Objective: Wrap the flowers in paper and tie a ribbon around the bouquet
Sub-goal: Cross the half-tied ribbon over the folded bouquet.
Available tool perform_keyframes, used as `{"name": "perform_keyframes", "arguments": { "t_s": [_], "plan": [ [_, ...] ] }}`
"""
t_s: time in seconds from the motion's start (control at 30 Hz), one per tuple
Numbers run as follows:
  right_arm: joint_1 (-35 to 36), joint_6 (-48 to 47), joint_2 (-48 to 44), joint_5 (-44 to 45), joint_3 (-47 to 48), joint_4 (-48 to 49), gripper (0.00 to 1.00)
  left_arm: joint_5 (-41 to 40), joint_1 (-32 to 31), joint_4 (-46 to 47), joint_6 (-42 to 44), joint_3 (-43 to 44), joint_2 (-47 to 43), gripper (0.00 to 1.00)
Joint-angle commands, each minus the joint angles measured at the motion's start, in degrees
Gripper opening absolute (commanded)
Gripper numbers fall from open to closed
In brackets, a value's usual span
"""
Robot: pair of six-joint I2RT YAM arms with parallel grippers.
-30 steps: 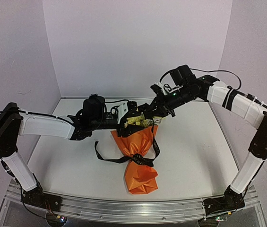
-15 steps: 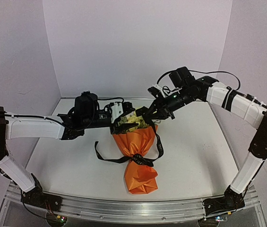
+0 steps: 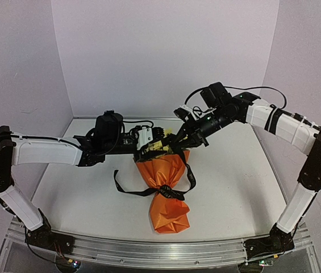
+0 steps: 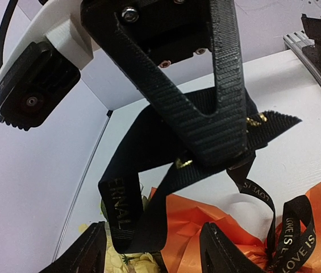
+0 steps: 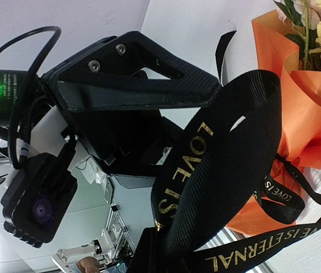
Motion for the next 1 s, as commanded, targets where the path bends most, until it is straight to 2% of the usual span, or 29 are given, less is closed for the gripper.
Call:
{"name": "perform_keyframes", "arguments": {
  "t_s": [0.0, 0.1, 0.27, 0.37, 0.4, 0.53, 0.63, 0.7, 0.8, 0.97],
  "plan": [
    [0.39, -1.76, 1.23, -1.48, 3.17, -1.32, 0.0, 0.56, -0.09, 1.65, 0.68, 2.61, 0.12, 0.56],
    [0.48, -2.04, 1.48, -0.82, 3.29, -1.64, 0.0, 1.75, -0.07, 0.28, 0.26, 3.79, 1.12, 0.48],
    [0.48, -2.78, 2.01, 1.43, 3.83, -3.06, 0.0, 2.21, -0.16, -0.79, -1.44, 4.23, 2.0, 0.2],
    [0.48, -3.32, 1.36, 4.66, 2.91, -3.71, 0.14, -0.11, -0.18, -1.39, -4.08, 4.27, 2.08, 0.01],
    [0.48, -3.62, 0.88, 5.84, 2.21, -3.85, 0.21, -0.63, -0.18, -1.81, -5.9, 4.33, 1.95, 0.0],
    [0.48, -5.98, -3.69, 13.9, -3.0, -4.44, 0.6, -3.82, -0.11, -2.81, -13.48, 3.57, 0.45, 0.0],
    [0.65, -8.96, -9.36, 19.94, -10.34, -4.43, 0.73, -8.37, -0.06, -5.41, -18.63, 3.69, -0.64, 0.0],
    [1.15, -10.05, -13.27, 22.98, -17.18, -1.81, 0.77, -11.22, -0.05, -8.19, -22.05, 4.68, -0.85, 0.0],
    [2.8, -11.53, -17.42, 26.34, -28.13, 4.89, 0.77, -14.37, 0.14, -14.58, -26.44, 7.32, -0.57, 0.0],
    [7.0, -16.57, -18.72, 32.08, -38.86, 14.92, 0.65, -15.33, 0.35, -16.46, -30.81, 5.44, -3.5, 0.0]
  ]
}}
